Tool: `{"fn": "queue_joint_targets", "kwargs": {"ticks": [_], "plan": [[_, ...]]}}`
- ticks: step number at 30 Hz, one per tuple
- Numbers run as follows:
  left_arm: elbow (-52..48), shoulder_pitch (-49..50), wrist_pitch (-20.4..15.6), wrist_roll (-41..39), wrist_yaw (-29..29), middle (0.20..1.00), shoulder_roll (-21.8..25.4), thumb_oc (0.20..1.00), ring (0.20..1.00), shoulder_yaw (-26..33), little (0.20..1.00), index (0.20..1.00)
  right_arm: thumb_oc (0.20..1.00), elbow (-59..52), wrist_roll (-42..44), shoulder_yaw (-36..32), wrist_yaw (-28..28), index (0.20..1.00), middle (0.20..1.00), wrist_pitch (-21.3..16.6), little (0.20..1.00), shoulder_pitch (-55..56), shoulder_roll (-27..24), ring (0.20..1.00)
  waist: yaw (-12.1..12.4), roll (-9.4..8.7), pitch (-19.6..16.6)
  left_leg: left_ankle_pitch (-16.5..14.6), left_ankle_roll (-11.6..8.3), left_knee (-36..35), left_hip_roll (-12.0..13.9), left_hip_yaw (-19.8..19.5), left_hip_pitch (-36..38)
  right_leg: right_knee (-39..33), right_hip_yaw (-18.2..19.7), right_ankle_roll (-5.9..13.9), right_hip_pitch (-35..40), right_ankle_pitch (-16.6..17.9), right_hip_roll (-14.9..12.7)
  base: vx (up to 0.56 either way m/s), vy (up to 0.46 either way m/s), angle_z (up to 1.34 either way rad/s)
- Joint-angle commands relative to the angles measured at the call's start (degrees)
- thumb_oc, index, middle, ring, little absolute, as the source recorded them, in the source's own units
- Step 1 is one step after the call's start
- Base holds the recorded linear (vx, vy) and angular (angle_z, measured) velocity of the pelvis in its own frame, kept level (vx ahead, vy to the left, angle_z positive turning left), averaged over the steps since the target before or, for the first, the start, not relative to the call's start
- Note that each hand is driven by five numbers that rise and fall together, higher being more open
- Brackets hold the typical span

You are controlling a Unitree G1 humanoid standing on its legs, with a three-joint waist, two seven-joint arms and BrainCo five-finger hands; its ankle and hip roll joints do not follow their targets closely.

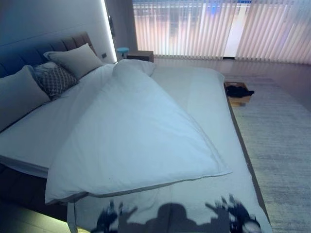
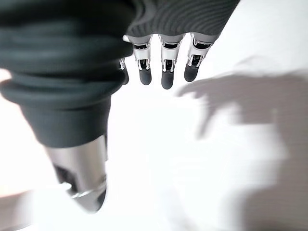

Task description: Make the bed

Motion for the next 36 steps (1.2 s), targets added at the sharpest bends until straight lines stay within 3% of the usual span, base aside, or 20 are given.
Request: {"fn": "queue_joint_targets", "kwargs": {"ticks": [1,5,9,13,15,18,29,30,36], "plan": [[-7.9,-4.3,-1.2,-15.2,-2.0,1.0,1.5,1.0,1.0,0.2,1.0,1.0,1.0,-8.1,5.7,-1.4,-1.2,1.0,1.0,-3.1,1.0,-6.2,-1.0,1.0,-0.3,-2.04,2.3,-0.8,0.71,0.6,-0.2,-1.2,-0.3,-1.5,2.3,1.2,-2.1,6.3,-1.3,-0.04,0.01,-0.01],[-11.3,-6.3,-1.0,-23.0,-2.3,1.0,0.2,1.0,1.0,-0.1,1.0,1.0,1.0,-13.2,10.0,-1.1,-0.9,1.0,1.0,-4.0,1.0,-7.6,-0.2,1.0,-0.5,-2.74,3.9,-0.8,0.86,1.6,0.0,-1.0,-2.1,-0.9,2.8,1.09,-4.3,6.4,-1.3,-0.08,-0.004,-0.07],[-13.0,-12.6,-2.5,-31.1,-0.3,1.0,-2.1,1.0,1.0,-2.0,1.0,1.0,1.0,-16.8,16.3,0.5,-2.1,1.0,1.0,-4.7,1.0,-12.2,1.3,1.0,-0.6,-3.8,9.6,-1.0,0.9,6.2,0.6,-1.3,-8.4,1.5,4.0,0.7,-10.0,6.7,-1.5,-0.16,-0.026,-0.09],[-11.5,-16.6,-3.4,-33.1,0.9,1.0,-3.7,1.0,1.0,-2.9,1.0,1.0,1.0,-16.6,19.6,1.1,-3.3,1.0,1.0,-5.2,1.0,-15.2,2.5,1.0,-0.7,-3.9,12.9,-1.2,0.97,8.3,0.7,-1.5,-11.7,4.0,4.1,0.58,-13.1,6.4,-2.0,-0.14,-0.001,-0.06],[-11.3,-20.2,-4.6,-34.5,2.7,1.0,-5.0,1.0,1.0,-4.5,1.0,1.0,1.0,-16.6,22.7,1.6,-4.9,1.0,1.0,-6.3,1.0,-17.8,3.3,1.0,-1.0,-3.8,16.2,-1.0,0.99,10.2,0.6,-1.9,-15.9,6.2,4.3,0.4,-17.0,6.4,-2.7,-0.17,0.005,0.01],[-12.0,-22.2,-5.0,-35.3,3.9,1.0,-5.9,1.0,1.0,-6.1,1.0,1.0,1.0,-16.3,24.4,1.8,-7.3,1.0,1.0,-7.4,1.0,-19.4,4.9,1.0,-1.2,-3.53,18.0,-1.0,1.07,11.6,0.7,-2.0,-18.4,7.5,4.4,0.21,-19.7,6.4,-3.3,-0.06,0.0,0.02],[-13.5,-23.0,-3.7,-40.0,3.5,1.0,-7.8,1.0,1.0,-11.3,1.0,1.0,1.0,-15.9,39.5,3.2,-5.3,1.0,1.0,-10.4,1.0,-20.1,9.5,1.0,-1.3,-3.3,23.8,-2.6,0.74,14.4,1.0,-2.7,-23.2,11.2,5.2,0.74,-25.3,5.4,-4.5,-0.06,-0.006,0.01],[-13.7,-24.1,-4.2,-40.9,4.1,1.0,-8.2,1.0,1.0,-11.8,1.0,1.0,1.0,-17.0,41.0,3.7,-5.3,1.0,1.0,-11.2,1.0,-20.6,9.7,1.0,-1.4,-3.2,25.4,-2.8,0.82,15.9,0.9,-2.9,-25.9,12.6,5.4,0.7,-27.6,5.4,-4.9,-0.11,-0.014,0.06],[-14.0,-29.1,-6.9,-42.7,6.5,1.0,-9.4,1.0,1.0,-11.9,1.0,1.0,1.0,-19.2,45.7,5.4,-6.1,1.0,1.0,-14.3,1.0,-25.4,11.4,1.0,-1.9,-2.74,25.5,-3.1,1.09,19.8,1.3,-3.2,-36.1,16.4,6.1,0.41,-37.3,5.2,-5.9,-0.07,-0.006,0.1]]}}
